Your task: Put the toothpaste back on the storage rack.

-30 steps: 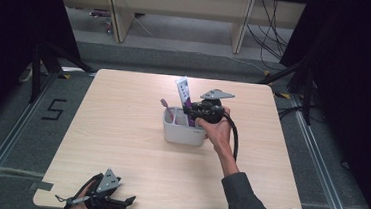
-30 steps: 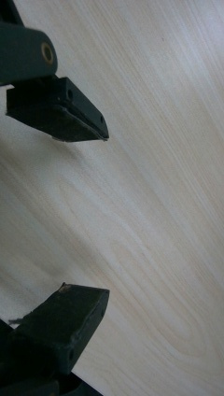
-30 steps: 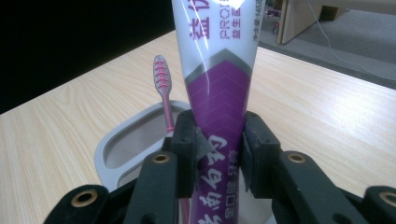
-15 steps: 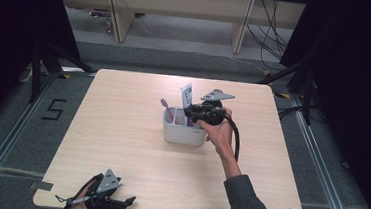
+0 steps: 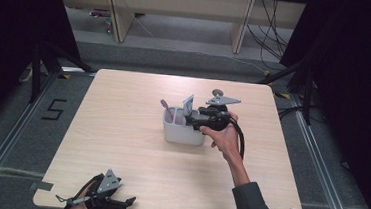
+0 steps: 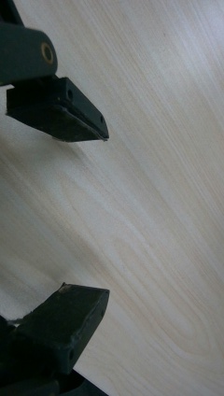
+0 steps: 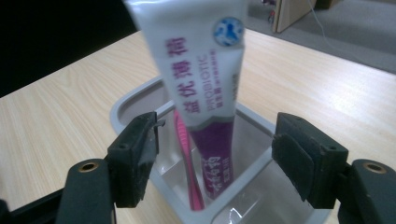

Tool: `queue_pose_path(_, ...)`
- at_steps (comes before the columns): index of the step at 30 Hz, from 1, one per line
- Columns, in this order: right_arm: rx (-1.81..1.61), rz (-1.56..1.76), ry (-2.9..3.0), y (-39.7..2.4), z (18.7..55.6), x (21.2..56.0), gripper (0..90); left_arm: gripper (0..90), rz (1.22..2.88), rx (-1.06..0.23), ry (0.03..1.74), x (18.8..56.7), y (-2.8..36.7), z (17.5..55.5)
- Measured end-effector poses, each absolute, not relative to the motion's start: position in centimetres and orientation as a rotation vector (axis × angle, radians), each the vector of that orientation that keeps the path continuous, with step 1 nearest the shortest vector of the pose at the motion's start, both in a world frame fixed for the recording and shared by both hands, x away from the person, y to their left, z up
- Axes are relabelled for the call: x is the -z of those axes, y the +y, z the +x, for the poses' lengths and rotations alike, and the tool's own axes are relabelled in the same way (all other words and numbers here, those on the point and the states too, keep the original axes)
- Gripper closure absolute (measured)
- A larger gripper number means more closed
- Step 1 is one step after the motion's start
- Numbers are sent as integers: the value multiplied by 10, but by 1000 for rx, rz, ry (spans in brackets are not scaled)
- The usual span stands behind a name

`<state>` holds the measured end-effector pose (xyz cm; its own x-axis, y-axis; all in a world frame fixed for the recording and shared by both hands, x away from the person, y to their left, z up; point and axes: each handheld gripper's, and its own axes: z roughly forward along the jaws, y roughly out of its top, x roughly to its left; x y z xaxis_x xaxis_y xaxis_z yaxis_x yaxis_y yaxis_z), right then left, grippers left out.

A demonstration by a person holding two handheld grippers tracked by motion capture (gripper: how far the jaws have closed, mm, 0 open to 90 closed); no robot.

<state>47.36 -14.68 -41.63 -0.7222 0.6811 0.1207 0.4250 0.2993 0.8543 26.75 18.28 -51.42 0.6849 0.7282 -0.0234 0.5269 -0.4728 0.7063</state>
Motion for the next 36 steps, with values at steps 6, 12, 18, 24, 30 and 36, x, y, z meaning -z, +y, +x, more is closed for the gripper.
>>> queue_pose_path(6, -1377, 968, 2305, -155, 461, 410, 299, 183, 2241, -373, 929, 512, 185, 269)
queue_pose_path(12, -1388, 954, 2304, -166, 448, 406, 289, 184, 2181, -372, 970, 514, 183, 268)
queue_pose_path(18, -1401, 994, 2306, -175, 436, 405, 289, 184, 2197, -370, 962, 514, 184, 268)
queue_pose_path(24, -1404, 997, 2301, -183, 427, 407, 289, 184, 2197, -372, 959, 513, 184, 269)
queue_pose_path(30, -1387, 952, 2302, -189, 419, 406, 289, 184, 2197, -369, 960, 513, 184, 269)
queue_pose_path(36, -1419, 982, 2301, -192, 409, 408, 288, 183, 2200, -368, 957, 512, 182, 271)
